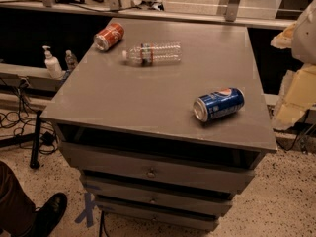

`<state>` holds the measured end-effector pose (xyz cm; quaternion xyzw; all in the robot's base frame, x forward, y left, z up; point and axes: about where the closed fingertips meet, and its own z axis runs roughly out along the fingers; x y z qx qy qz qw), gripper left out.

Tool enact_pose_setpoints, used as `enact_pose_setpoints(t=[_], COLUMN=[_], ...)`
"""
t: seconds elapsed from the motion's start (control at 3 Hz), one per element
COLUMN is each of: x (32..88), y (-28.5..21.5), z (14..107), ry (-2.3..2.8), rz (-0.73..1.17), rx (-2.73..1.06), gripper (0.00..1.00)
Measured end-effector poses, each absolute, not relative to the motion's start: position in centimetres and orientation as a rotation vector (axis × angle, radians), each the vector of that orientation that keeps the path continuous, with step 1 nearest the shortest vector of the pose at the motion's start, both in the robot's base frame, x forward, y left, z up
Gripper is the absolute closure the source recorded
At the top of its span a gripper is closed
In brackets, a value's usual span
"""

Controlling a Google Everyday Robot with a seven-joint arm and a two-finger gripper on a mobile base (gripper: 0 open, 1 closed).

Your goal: Place water bottle upright

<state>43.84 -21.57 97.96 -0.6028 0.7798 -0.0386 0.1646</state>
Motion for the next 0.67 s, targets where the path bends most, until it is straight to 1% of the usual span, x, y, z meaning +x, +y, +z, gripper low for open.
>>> enact_pose_setpoints(t=[0.33,0.67], x=[43.8,46.0], y=[-21.6,-20.0], z=[98.0,97.8], ry=[2.222,2.181], rz=[-0.11,-0.059], rx=[-1.718,-1.685], gripper=[0.0,0.0])
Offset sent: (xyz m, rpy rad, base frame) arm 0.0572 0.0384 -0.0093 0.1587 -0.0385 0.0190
